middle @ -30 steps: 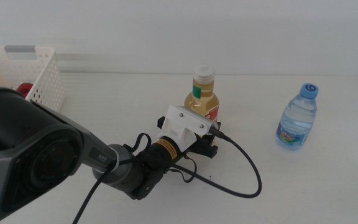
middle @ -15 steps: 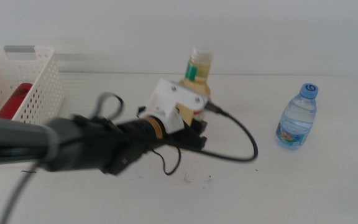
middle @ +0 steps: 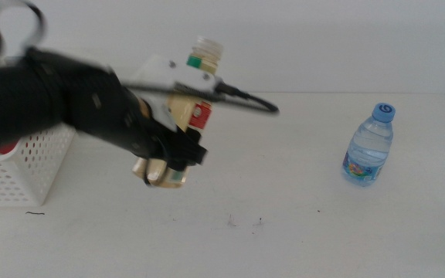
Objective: Use arms to grab the bottles and put them into the dustbin to the left of the table.
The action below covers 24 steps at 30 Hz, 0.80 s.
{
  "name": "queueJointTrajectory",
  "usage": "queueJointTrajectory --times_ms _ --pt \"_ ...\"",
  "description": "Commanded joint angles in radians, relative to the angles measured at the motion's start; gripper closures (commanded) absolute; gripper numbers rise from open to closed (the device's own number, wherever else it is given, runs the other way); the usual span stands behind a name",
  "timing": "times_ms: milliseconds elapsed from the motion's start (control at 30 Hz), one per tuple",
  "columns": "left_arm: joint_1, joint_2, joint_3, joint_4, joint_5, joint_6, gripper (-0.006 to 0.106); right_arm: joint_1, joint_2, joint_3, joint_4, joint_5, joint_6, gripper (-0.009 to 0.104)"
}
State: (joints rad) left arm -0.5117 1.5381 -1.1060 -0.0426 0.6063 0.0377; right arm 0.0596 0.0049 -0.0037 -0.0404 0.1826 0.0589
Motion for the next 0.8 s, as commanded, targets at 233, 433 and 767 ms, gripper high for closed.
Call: queueJointTrajectory --times_ms 233,433,767 --pt "0.331 0.01 -0.282 -0.208 0.358 0.284 0.102 -0.009 -0.005 0.004 -0.006 -0.002 -0.003 0.011" --pt "0.578 0.062 -0.462 -0.191 0.531 0.377 0.102 -0.009 -0.005 0.004 -0.006 -0.002 -0.003 0.011" --pt "0.809 0.294 -0.663 -0.193 0.615 0.463 0.102 -0.009 -0.005 0.004 -0.006 -0.002 -0.003 0.011"
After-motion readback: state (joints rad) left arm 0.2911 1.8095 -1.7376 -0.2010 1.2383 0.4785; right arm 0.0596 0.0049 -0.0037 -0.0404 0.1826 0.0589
